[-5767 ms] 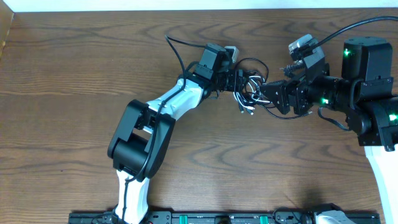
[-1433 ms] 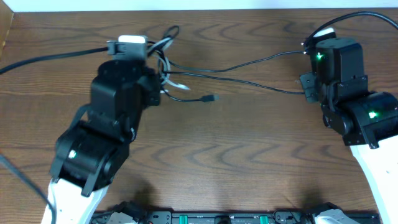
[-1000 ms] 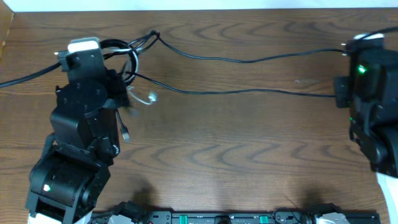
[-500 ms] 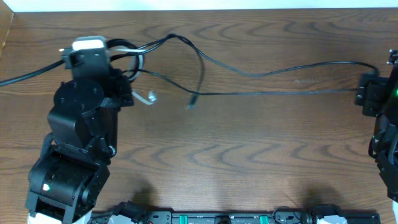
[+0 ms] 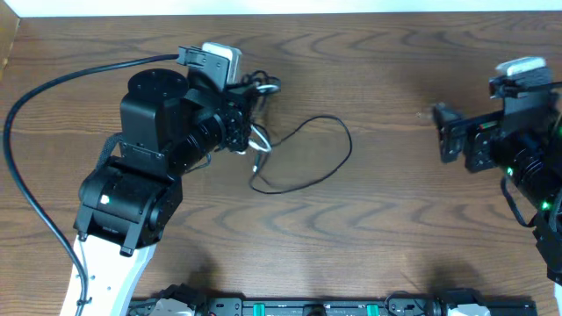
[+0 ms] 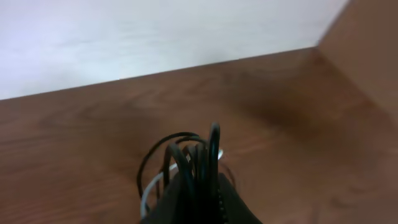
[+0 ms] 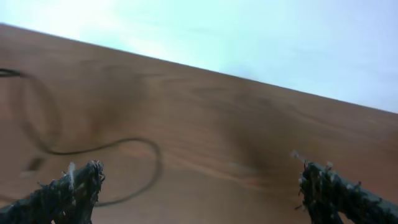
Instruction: Untangle cables
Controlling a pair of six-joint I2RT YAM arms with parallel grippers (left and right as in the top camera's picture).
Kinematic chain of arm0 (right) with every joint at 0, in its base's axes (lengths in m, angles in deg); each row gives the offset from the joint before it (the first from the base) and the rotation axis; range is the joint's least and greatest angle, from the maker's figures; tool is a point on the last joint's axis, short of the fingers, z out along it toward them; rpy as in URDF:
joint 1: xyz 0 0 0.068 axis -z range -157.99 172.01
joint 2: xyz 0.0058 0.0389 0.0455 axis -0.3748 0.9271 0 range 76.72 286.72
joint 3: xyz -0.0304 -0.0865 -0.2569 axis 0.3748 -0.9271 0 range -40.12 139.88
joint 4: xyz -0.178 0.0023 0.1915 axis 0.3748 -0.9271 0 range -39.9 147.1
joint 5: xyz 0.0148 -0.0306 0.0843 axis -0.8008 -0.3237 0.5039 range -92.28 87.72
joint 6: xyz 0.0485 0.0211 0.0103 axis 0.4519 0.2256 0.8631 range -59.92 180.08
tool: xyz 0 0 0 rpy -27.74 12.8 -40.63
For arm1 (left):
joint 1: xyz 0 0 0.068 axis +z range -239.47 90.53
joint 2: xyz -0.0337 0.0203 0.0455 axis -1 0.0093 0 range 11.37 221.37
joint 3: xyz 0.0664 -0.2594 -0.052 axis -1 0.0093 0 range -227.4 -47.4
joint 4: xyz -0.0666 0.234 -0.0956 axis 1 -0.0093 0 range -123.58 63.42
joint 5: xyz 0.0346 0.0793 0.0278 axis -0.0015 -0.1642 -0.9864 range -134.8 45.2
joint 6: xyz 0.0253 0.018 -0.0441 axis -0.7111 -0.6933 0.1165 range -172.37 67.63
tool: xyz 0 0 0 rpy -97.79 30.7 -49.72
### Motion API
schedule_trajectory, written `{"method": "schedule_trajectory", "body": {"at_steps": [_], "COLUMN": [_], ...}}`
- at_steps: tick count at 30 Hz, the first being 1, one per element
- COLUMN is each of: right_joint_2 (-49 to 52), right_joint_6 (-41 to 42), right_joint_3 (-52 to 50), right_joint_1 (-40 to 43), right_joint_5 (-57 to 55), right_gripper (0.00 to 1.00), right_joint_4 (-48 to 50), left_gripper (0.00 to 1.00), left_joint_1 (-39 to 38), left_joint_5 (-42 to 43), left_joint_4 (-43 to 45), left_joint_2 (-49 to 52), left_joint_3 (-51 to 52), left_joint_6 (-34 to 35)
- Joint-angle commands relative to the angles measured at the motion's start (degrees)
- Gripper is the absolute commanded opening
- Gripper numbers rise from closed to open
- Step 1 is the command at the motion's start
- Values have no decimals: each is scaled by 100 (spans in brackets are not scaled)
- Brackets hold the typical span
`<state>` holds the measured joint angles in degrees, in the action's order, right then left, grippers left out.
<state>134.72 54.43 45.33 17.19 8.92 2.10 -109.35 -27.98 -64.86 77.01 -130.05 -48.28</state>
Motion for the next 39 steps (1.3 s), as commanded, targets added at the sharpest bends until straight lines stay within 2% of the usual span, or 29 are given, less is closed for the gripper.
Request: {"method": "schedule_trajectory", "body": {"at_steps": [1, 7, 11, 15, 20, 27, 34, 39], "right_joint_2": [33, 291, 529, 756, 791, 815, 949, 953], "right_joint_6": [-63, -63, -66, -219, -321, -498, -761, -1300], "right_joint_3": [22, 22, 20, 20, 20, 22, 20, 20], "right_joint_1": [22, -199, -647, -1099, -1279, -1329, -1329, -1329], "right_joint_5": [1469, 2247, 2243, 2240, 2243, 2243, 2448, 2455], "right_gripper": [99, 99, 97, 78, 77, 54, 66, 68], "right_joint_4": [-7, -39, -24, 98, 361, 363, 348, 339], "left_gripper": [12, 12, 12, 12, 12, 12, 11, 11], "left_joint_1": [13, -42, -323, -522, -522, -540, -739, -739], "left_joint_5": [1082, 2264, 2457, 2406, 2415, 2415, 2415, 2430], "left_joint_4": [201, 621, 1075, 1200, 1156, 1158, 1185, 1185], "left_joint_2": [-55, -55, -55, -33, 109, 348, 348, 348], "left_joint_3": [-140, -140, -140, -138, -138, -138, -138, -138], "left_joint_6": [356, 704, 1003, 1207, 1541, 1945, 2629, 2776]}}
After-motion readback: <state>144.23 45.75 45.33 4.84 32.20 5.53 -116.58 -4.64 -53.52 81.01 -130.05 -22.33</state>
